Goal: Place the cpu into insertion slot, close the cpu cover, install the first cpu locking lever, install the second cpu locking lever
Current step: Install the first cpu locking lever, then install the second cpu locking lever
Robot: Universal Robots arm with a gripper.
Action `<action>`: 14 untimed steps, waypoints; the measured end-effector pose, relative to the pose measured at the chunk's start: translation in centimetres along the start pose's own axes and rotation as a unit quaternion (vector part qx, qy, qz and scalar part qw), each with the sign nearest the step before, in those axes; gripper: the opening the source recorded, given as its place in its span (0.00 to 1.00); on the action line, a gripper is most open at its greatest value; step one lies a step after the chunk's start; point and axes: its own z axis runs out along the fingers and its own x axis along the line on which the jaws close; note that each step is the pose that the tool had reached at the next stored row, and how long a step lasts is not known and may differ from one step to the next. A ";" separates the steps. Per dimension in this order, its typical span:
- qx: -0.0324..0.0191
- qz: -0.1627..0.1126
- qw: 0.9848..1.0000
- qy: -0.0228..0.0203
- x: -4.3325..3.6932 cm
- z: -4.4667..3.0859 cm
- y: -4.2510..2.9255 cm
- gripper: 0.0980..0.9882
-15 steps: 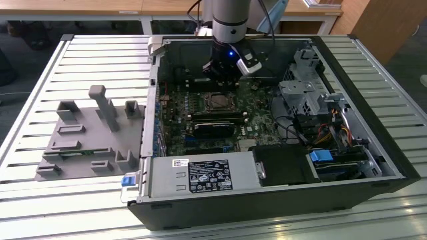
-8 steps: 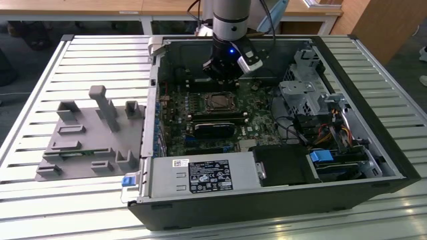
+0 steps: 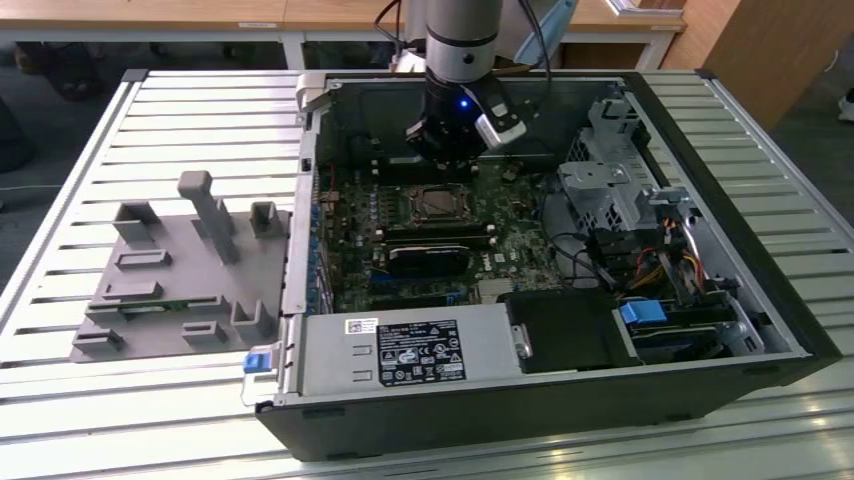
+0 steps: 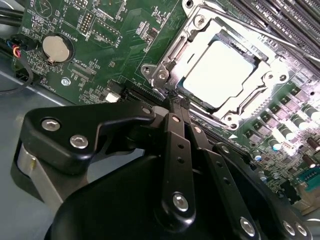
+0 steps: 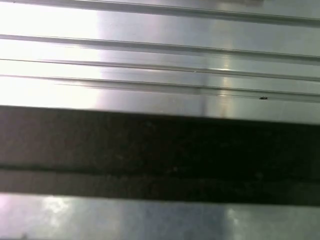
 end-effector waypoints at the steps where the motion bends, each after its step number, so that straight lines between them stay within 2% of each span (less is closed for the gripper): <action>1: 0.000 0.000 1.000 0.000 0.00 0.00 -0.02 0.01; 14: 0.000 0.000 1.000 0.000 0.02 -0.02 -0.53 0.01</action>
